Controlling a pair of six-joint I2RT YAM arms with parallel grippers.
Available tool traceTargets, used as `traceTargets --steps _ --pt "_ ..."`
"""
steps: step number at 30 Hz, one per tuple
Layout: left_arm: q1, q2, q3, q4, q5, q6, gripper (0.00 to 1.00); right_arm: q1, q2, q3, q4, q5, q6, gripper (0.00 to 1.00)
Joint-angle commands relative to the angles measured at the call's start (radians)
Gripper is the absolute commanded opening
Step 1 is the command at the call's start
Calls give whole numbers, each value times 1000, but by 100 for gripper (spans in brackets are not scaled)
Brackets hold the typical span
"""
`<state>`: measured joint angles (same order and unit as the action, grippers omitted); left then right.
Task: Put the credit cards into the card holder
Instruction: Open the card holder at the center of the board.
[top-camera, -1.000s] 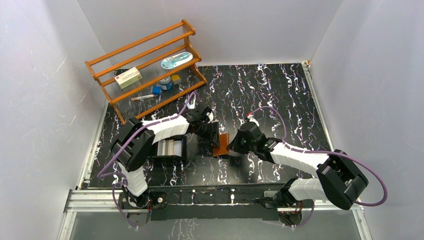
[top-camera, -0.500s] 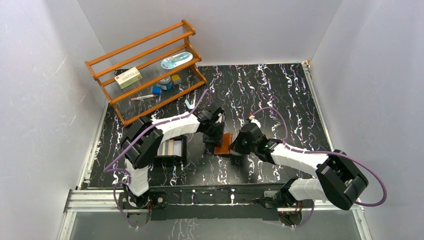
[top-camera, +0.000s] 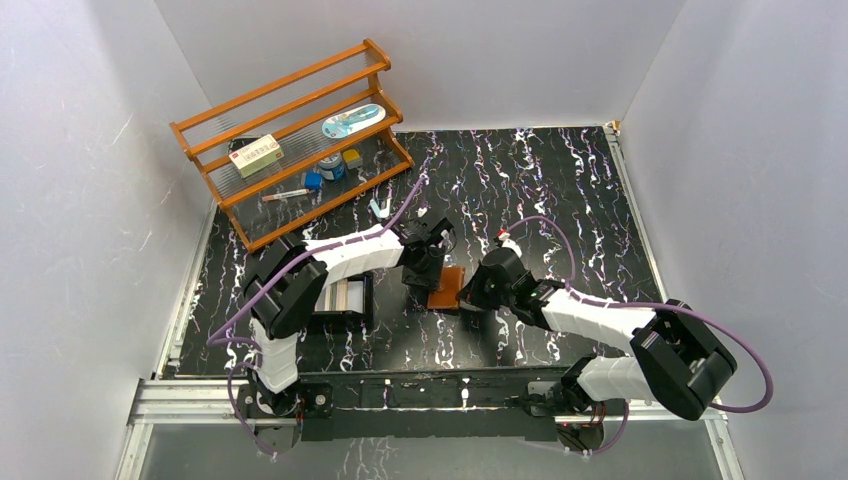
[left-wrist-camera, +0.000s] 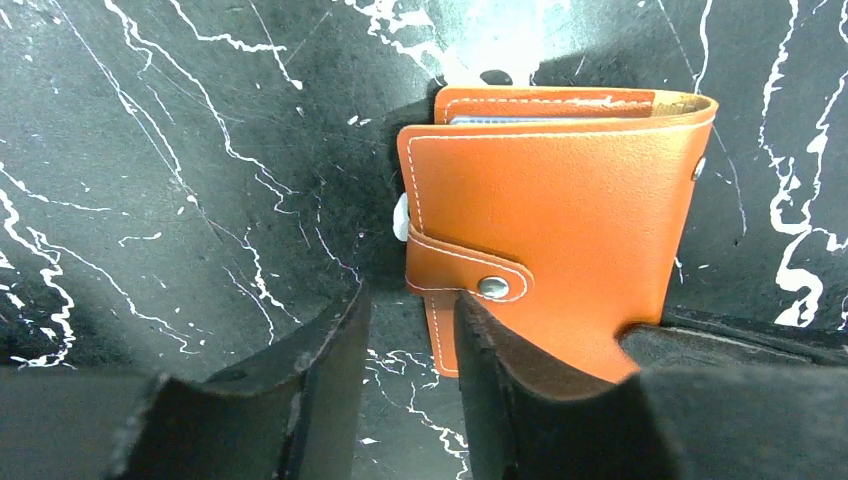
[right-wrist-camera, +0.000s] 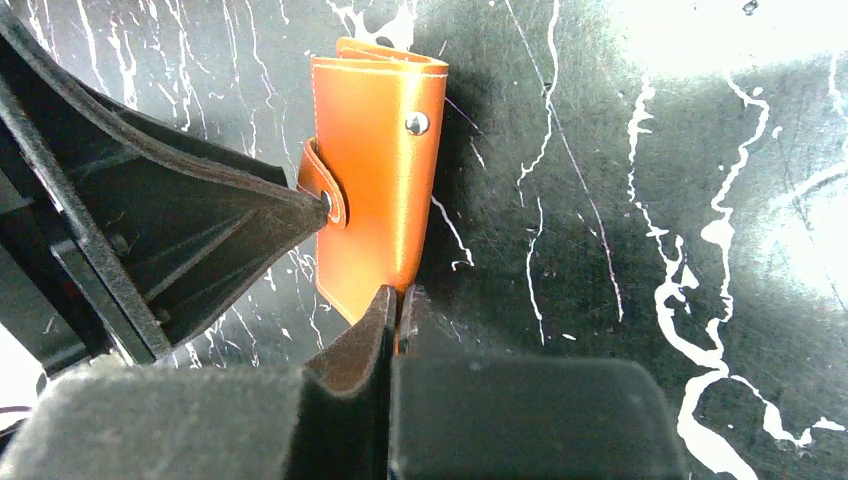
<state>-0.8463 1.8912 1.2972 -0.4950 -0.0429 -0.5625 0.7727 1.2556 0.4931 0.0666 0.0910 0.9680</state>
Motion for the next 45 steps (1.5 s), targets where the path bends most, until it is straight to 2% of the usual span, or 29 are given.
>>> traceTargets --steps 1,8,19,28,36,45 --pt "0 -62 34 29 36 27 37 7 -23 -16 45 -27 10 0" --pt "0 -93 55 57 114 -9 39 7 -23 -12 45 -24 14 0" --pt "0 -40 39 34 94 -31 39 7 -21 10 16 -14 3 0" --pt "-3 24 8 38 138 -34 43 7 -13 13 8 -13 2 0" --pt "-5 9 -35 31 110 -59 33 7 -4 8 13 -4 -2 0" --pt "-13 -3 -52 -22 107 -65 36 7 3 -5 32 -2 7 0"
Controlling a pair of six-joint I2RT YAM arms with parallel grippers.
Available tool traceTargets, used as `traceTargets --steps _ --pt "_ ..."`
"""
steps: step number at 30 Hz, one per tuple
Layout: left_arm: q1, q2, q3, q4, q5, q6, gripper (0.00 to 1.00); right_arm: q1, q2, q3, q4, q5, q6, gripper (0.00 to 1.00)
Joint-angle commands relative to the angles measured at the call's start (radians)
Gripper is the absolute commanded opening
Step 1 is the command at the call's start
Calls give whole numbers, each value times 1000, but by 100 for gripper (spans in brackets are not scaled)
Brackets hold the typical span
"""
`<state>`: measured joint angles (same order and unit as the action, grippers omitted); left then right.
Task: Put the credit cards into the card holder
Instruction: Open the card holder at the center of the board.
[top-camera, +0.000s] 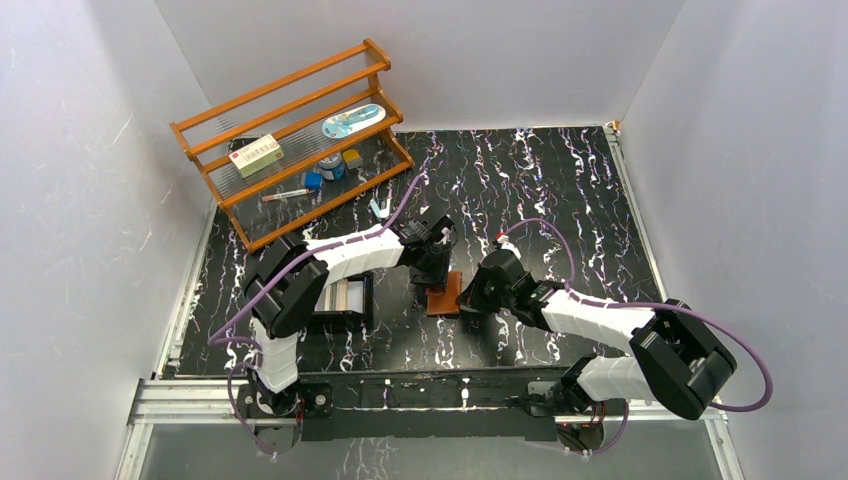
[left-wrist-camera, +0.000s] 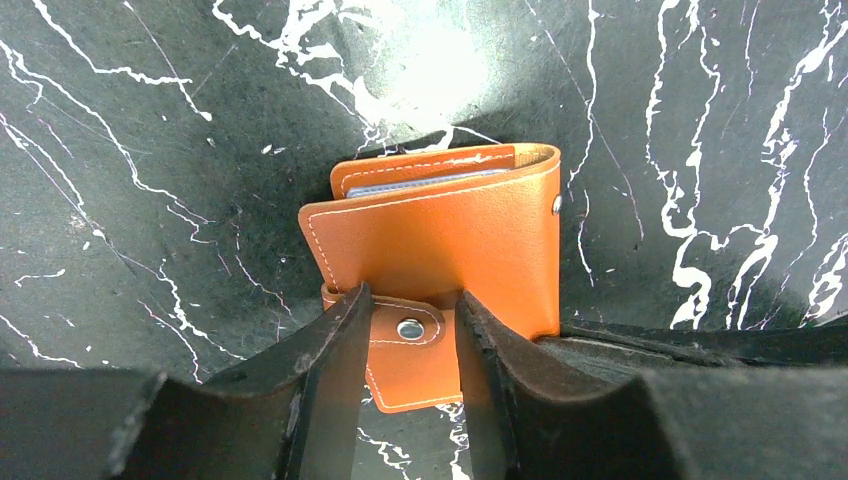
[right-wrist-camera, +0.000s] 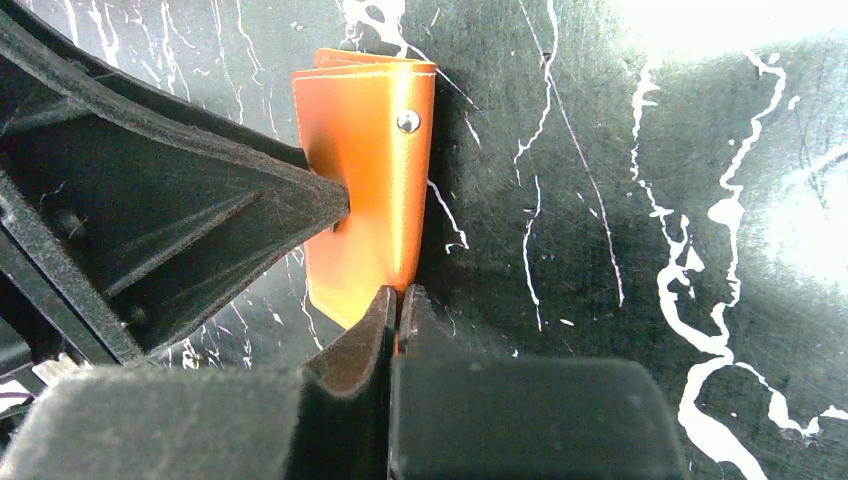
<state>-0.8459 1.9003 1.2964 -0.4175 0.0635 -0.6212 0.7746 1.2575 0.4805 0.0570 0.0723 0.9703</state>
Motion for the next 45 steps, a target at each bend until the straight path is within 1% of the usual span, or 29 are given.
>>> traceTargets --steps 1,5,8,10,12,18,22,27,28,30,32,35,38,41,43,45 --pt "-16 -14 -52 -104 -2 -7 36 6 1 9 41 18 5 0" --pt "-20 -6 -42 -122 -1 4 29 5 2 10 39 20 5 0" --pt "-21 -3 -37 -157 -4 10 21 6 1 15 33 25 1 0" --pt "-20 -15 -41 -167 -16 14 12 5 -2 15 26 35 -1 0" --pt "-21 -30 -43 -171 -22 18 1 4 -9 12 22 50 1 0" --pt "-19 -82 -2 -205 -24 25 0 -6 -13 3 3 82 1 0" --pt "-21 -122 17 -216 -17 28 0 -23 -11 -5 -2 80 -6 0" --pt "-19 -163 15 -235 -55 25 0 -64 -13 8 -27 53 -51 0" --pt "-19 -169 13 -231 -54 27 0 -72 -15 26 -61 52 -63 2" --pt "-18 -176 10 -220 -37 31 0 -81 -15 82 -157 70 -94 21" --pt "-18 -184 14 -203 11 22 0 -82 -10 149 -248 76 -129 38" --pt "-19 -221 12 -163 67 -9 0 -81 2 231 -357 62 -172 54" --pt "-17 -271 5 -116 82 -31 0 -80 -1 267 -368 -5 -192 64" --pt "-17 -299 -5 -68 100 -42 0 -78 -6 260 -286 -106 -206 71" --pt "-16 -311 -14 -38 116 -49 0 -79 4 260 -259 -134 -208 73" --pt "-15 -314 -20 -27 116 -51 0 -79 20 265 -263 -130 -214 74"
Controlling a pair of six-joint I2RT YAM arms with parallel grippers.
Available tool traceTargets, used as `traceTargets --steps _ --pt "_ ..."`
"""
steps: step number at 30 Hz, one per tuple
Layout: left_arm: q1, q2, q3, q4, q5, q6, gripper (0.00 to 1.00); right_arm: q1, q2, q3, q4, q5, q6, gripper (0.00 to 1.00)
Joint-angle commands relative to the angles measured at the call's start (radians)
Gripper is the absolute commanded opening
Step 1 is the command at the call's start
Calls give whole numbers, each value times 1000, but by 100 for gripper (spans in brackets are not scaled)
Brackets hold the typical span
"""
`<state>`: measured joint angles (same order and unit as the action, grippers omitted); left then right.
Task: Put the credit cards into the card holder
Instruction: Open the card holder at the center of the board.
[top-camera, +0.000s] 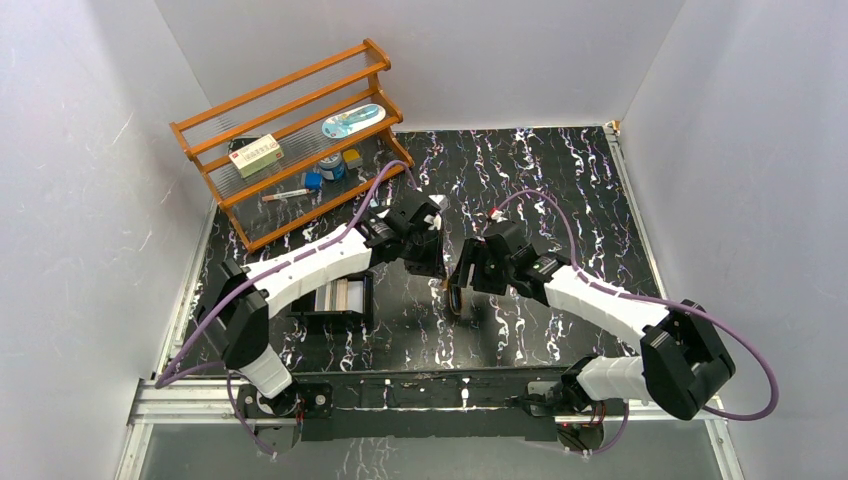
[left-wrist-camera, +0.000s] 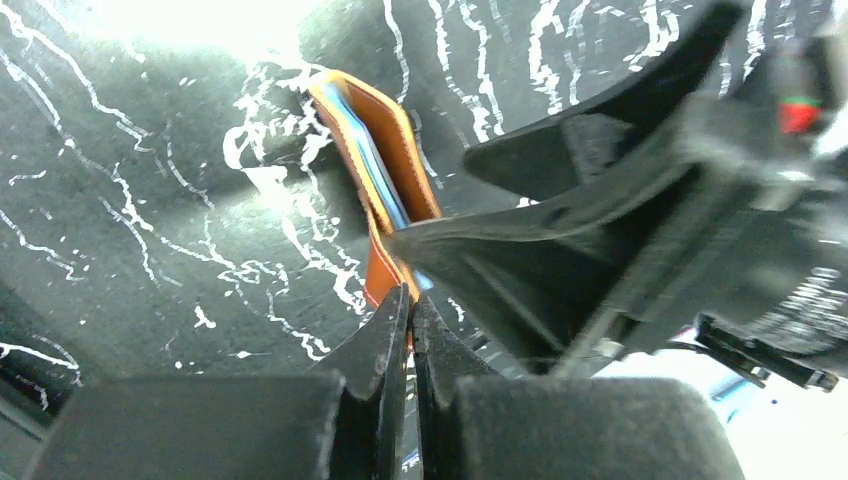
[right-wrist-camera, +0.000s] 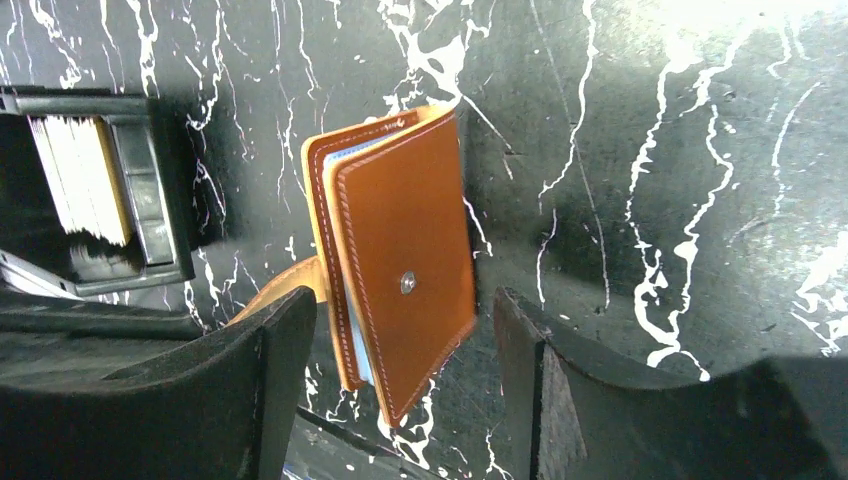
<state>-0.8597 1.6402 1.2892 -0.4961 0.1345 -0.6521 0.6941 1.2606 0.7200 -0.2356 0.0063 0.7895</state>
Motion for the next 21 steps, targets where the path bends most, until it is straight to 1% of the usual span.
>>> traceTargets --steps 1,5,7,10,14,18,21 --pt "-2 -53 -14 53 44 -20 0 1 22 25 29 -62 -36 74" --pt "-1 -45 -27 54 42 -18 0 1 36 18 36 -61 -41 73" --pt "1 -43 -38 51 32 -14 0 2 46 18 34 -56 -41 69" --pt "3 -44 -49 33 -2 -4 0 1 55 19 16 -22 -41 60" --pt "10 -47 -72 -3 -56 8 0 2 56 20 -8 12 -44 56" --pt "20 -52 -96 -12 -76 19 0 2 53 23 -10 6 -53 55" --pt "24 -51 -104 -12 -82 24 0 2 53 36 -20 5 -57 60"
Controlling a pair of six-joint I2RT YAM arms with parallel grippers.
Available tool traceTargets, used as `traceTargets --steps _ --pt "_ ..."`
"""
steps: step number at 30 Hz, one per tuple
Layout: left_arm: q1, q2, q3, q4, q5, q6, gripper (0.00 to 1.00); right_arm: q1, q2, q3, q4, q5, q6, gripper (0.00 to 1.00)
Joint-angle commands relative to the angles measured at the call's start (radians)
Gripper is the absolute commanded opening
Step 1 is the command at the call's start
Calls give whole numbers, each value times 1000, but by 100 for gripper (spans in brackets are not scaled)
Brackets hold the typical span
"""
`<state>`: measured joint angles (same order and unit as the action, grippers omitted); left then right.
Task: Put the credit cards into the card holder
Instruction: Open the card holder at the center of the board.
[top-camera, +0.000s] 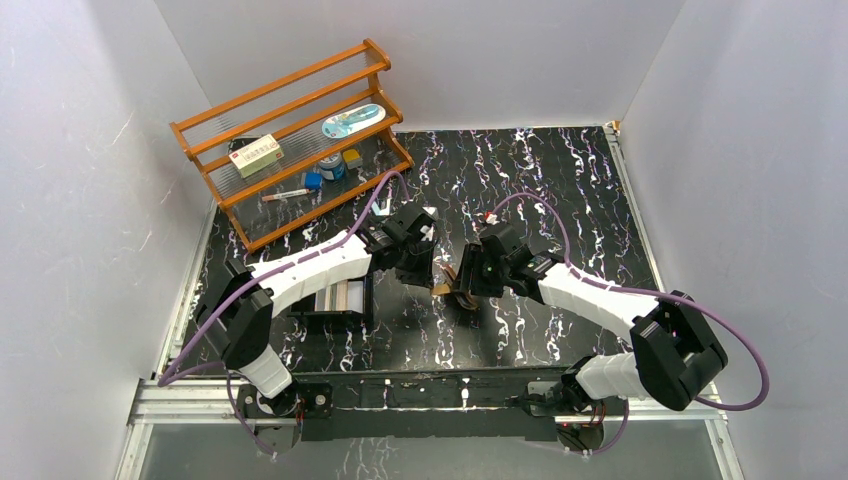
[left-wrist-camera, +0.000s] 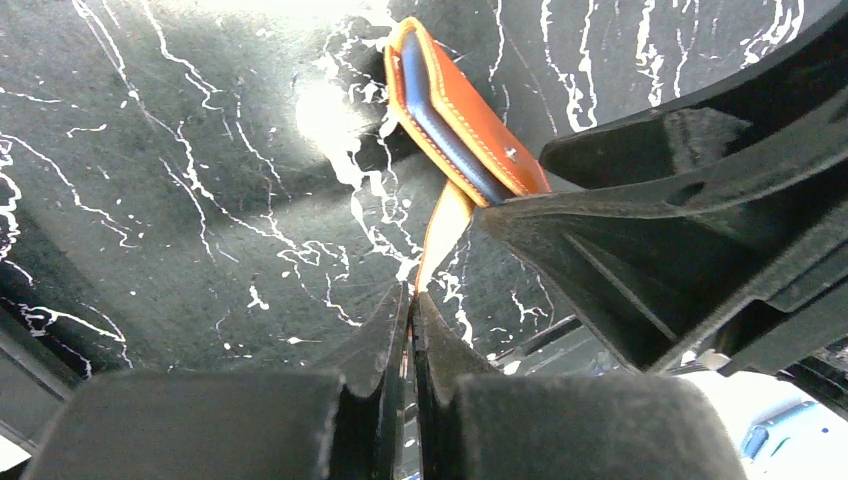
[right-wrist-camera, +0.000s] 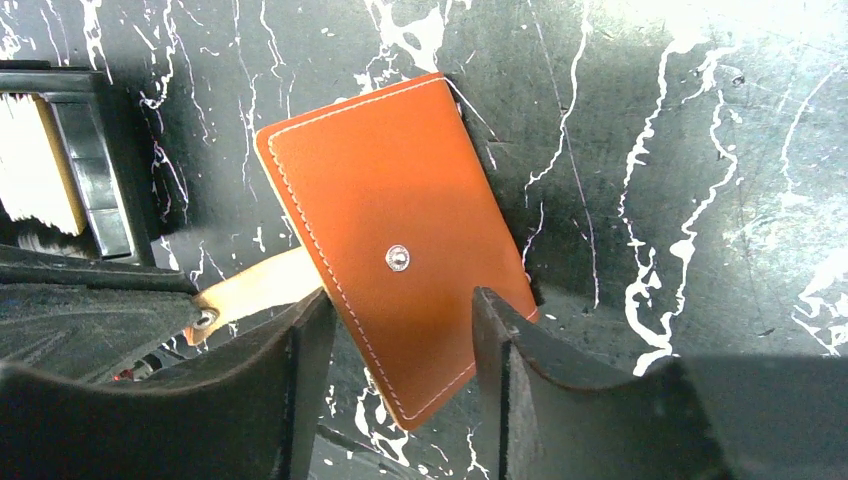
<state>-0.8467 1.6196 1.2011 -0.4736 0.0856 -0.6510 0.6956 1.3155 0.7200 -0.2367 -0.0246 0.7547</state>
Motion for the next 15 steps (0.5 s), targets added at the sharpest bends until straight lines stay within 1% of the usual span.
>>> traceTargets --steps 1,4,10,13,15 --pt "11 -30 -17 -34 -33 27 0 0 -2 42 -20 35 -25 62" --pt "11 -25 -18 -35 -33 35 0 -1 1 61 -31 33 -38 62" --pt "11 -18 -29 -33 -36 27 0 1 28 70 -29 36 -52 52" --pt "11 -12 -39 -30 -39 26 0 0 42 80 -58 71 -57 51" --pt "11 -8 -45 -28 -50 27 0 0 45 90 -101 122 -57 50"
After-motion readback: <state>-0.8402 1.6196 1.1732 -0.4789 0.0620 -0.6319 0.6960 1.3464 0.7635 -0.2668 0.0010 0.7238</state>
